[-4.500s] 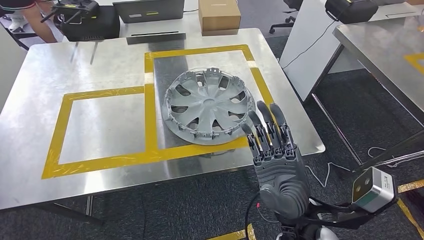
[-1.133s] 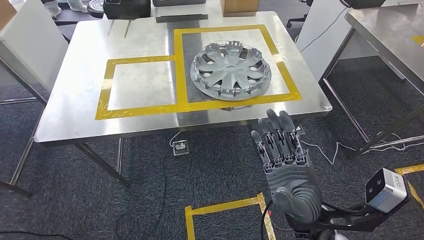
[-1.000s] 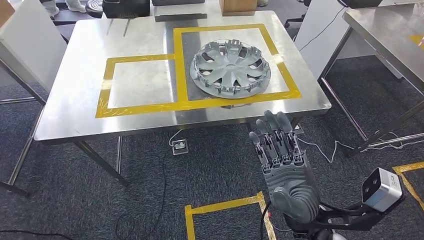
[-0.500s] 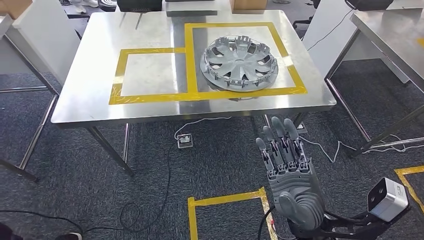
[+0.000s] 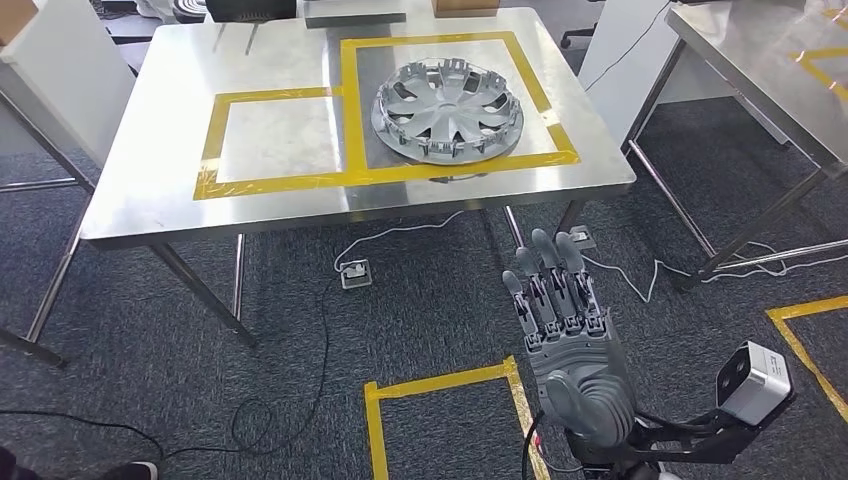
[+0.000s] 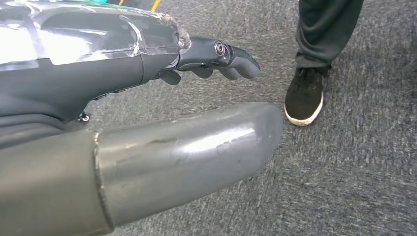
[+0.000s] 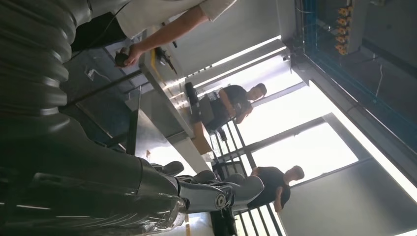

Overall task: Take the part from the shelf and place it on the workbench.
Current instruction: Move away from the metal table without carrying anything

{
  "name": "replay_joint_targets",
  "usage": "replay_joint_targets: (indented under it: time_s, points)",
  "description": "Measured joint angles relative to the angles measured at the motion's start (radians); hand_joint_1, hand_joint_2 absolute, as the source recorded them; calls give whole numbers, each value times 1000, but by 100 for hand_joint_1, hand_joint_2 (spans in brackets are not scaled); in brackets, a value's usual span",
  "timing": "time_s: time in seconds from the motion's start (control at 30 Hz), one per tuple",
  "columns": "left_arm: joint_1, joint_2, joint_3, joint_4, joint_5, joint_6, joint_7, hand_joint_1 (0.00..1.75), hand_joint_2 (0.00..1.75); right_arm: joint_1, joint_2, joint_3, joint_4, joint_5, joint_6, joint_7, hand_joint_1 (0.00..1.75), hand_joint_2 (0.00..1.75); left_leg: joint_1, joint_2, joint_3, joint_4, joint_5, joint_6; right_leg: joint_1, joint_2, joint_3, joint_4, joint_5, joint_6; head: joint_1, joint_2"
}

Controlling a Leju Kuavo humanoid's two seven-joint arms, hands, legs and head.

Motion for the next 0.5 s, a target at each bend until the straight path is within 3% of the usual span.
replay_joint_targets:
  time_s: [0.13,0.2,0.27,0.33,0.37,0.4,0.5]
  points:
    - [1,-1,0,0,-3,-4,-14,0,0,3,-1,-14,-4,7,-2,-1,0,175,-2,0,-6,-12,17,26,-3,3,-13,12,-1,24,2,0]
    - [-1,-3,0,0,-4,-5,-18,0,0,4,-3,-21,-4,10,-2,0,0,175,2,1,-17,-15,31,38,-7,6,-38,76,-57,38,9,0]
    - [0,-3,0,0,-5,-5,-17,0,0,6,-5,-28,-3,10,-3,1,0,175,2,1,-32,-14,42,43,-12,6,-79,203,-137,50,18,0]
    - [1,-4,0,0,-6,-5,-15,0,0,10,-5,-32,-2,10,-5,2,0,175,2,1,-49,-13,54,42,-17,6,-94,279,-171,55,23,0]
    - [2,-4,0,0,-7,-5,-13,0,0,12,-5,-33,-1,11,-7,3,0,175,1,1,-56,-13,59,40,-18,6,-76,267,-161,54,25,0]
    - [2,-4,0,0,-8,-5,-12,0,0,13,-5,-35,-1,11,-9,3,0,175,1,0,-62,-13,65,38,-18,6,-42,217,-136,51,27,0]
    - [1,-5,0,0,-13,-4,-10,0,0,13,-5,-45,-1,12,-11,7,0,175,-1,0,-72,-12,79,27,-12,6,79,15,-69,30,35,0]
